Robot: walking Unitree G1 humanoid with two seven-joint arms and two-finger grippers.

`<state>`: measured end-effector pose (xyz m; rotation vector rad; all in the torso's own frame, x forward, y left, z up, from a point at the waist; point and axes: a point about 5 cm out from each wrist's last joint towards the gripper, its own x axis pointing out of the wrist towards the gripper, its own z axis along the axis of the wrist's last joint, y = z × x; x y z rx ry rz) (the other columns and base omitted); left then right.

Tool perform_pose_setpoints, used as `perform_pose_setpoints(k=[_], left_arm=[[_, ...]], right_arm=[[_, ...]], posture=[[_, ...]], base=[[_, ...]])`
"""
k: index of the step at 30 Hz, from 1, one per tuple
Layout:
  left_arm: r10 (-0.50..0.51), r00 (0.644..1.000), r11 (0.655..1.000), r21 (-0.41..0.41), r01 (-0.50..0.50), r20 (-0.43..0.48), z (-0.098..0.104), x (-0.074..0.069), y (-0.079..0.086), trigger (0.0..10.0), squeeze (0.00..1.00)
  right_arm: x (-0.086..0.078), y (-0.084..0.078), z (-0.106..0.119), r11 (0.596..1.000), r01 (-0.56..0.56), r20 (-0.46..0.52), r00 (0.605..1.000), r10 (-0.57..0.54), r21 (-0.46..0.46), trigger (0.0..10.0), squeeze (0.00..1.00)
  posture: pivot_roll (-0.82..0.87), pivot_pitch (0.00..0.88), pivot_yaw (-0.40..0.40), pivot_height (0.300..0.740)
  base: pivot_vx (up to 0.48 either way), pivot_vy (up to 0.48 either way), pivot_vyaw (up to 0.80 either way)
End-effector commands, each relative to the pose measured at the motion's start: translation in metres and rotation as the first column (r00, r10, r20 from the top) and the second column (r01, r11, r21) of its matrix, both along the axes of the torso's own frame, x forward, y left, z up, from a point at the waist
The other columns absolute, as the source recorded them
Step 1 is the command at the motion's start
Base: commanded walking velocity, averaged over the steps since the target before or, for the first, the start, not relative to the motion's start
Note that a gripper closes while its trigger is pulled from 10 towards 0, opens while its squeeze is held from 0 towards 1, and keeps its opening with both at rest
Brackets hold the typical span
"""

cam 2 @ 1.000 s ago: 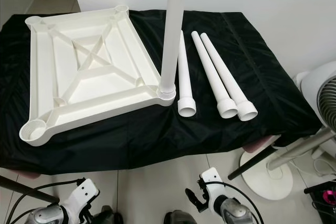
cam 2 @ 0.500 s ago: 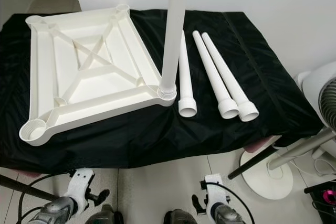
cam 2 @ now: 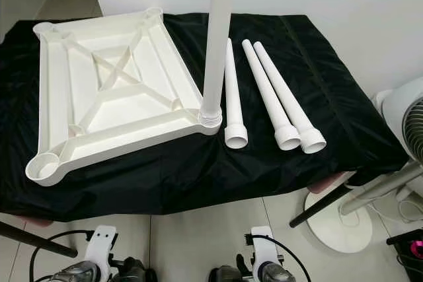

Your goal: Building children table

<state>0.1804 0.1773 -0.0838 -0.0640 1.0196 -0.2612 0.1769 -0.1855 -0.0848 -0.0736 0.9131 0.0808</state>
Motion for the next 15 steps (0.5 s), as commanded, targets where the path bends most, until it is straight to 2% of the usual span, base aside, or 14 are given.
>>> perform_pose_setpoints(k=[1,6,8,9,10,15], left_arm=[[0.123,0.992,0.974,0.191,-0.119,-0.007,-0.005,-0.006,0.012,10.0,0.0],[0.141,0.99,0.974,0.178,-0.141,0.011,-0.003,-0.001,0.008,10.0,0.0],[0.079,0.996,0.981,0.174,-0.086,0.046,0.002,0.01,0.0,10.0,0.0],[0.079,0.996,0.981,0.174,-0.086,0.046,0.002,0.01,0.0,10.0,0.0],[-0.038,0.997,0.984,0.178,0.025,0.071,0.005,0.016,-0.009,10.0,0.0],[-0.115,0.991,0.976,0.191,0.099,0.073,0.005,0.017,-0.012,10.0,0.0]], right_arm=[[-0.004,0.0,-0.003,1.0,-0.003,-0.03,1.0,0.002,-0.009,10.0,0.0],[-0.003,0.003,-0.002,1.0,-0.007,-0.023,1.0,0.007,-0.002,10.0,0.0],[0.0,0.004,-0.001,1.0,-0.003,-0.007,1.0,0.004,0.007,10.0,0.0],[0.0,0.004,-0.001,1.0,-0.003,-0.007,1.0,0.004,0.007,10.0,0.0],[0.004,0.005,0.001,1.0,-0.014,0.01,1.0,0.014,0.016,10.0,0.0],[0.006,0.008,0.002,0.999,-0.038,0.02,0.999,0.037,0.019,10.0,0.0]], posture=[[-0.03,0.004,0.01,0.74],[-0.03,0.004,0.01,0.74],[-0.02,0.004,0.02,0.74],[-0.02,0.004,0.02,0.74],[-0.02,0.005,0.025,0.74],[-0.03,0.006,0.029,0.74]], base=[[0.0,0.0,0.0],[0.0,0.0,0.0],[0.0,0.0,0.0],[0.0,0.0,0.0],[0.0,0.0,0.0],[0.0,0.0,0.0]])
